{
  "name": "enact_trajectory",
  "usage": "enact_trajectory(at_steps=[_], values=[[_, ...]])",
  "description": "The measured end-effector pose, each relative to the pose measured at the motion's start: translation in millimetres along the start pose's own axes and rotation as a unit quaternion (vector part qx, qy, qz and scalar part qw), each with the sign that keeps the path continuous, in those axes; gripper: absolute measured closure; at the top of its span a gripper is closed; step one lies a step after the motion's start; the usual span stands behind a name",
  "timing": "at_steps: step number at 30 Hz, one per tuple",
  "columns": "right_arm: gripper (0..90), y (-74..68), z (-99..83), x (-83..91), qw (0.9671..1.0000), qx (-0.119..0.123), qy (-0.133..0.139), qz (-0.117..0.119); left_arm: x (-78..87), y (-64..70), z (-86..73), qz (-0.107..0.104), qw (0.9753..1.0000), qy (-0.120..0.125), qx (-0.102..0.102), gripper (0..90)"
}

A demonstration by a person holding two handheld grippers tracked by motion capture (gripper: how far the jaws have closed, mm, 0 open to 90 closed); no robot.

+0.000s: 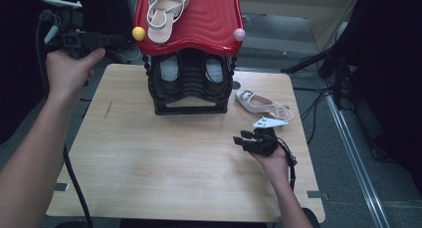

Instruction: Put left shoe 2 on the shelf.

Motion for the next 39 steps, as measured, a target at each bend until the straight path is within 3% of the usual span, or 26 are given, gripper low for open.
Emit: enact_trajectory(at_steps=[6, 10, 14, 17, 33, 39], values=[[58.4, 0.4, 2.2, -1.7, 1.0000, 0.000, 0.002, 0.002, -9.6, -7.5, -24.4, 0.009, 0.9999, -0.010, -0.007, 53.9], [58.4, 2.0, 2.1, -1.4, 1.0000, -0.009, 0.001, 0.001, -18.4, -13.5, -41.4, 0.008, 0.9999, -0.002, -0.011, 53.9], [58.5, 3.7, 2.2, -0.9, 0.9999, -0.014, 0.002, 0.000, -29.0, -19.9, -60.9, 0.007, 0.9997, -0.020, -0.014, 53.8], [58.6, 4.7, 2.0, -0.8, 0.9999, -0.014, 0.003, -0.004, -34.9, -23.0, -75.9, -0.003, 0.9997, -0.026, -0.001, 53.3], [59.8, 7.9, 1.6, -1.8, 0.9997, -0.023, 0.003, -0.007, -68.1, -30.2, -150.7, -0.004, 0.9981, -0.062, 0.000, 51.9], [60.3, 9.4, 1.1, -1.7, 0.9996, -0.025, 0.000, -0.009, -81.7, -29.8, -176.8, -0.018, 0.9969, -0.077, 0.000, 51.7]])
Point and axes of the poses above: each handheld gripper's, and its own axes: x roughly backward along the jaws, z roughly out of its top, y roughly to its right, the point moved 3 cm from there along -x, roughly forward along the jaws, and after that the axes turned 2 degrees about x, right-handed, at the moved point
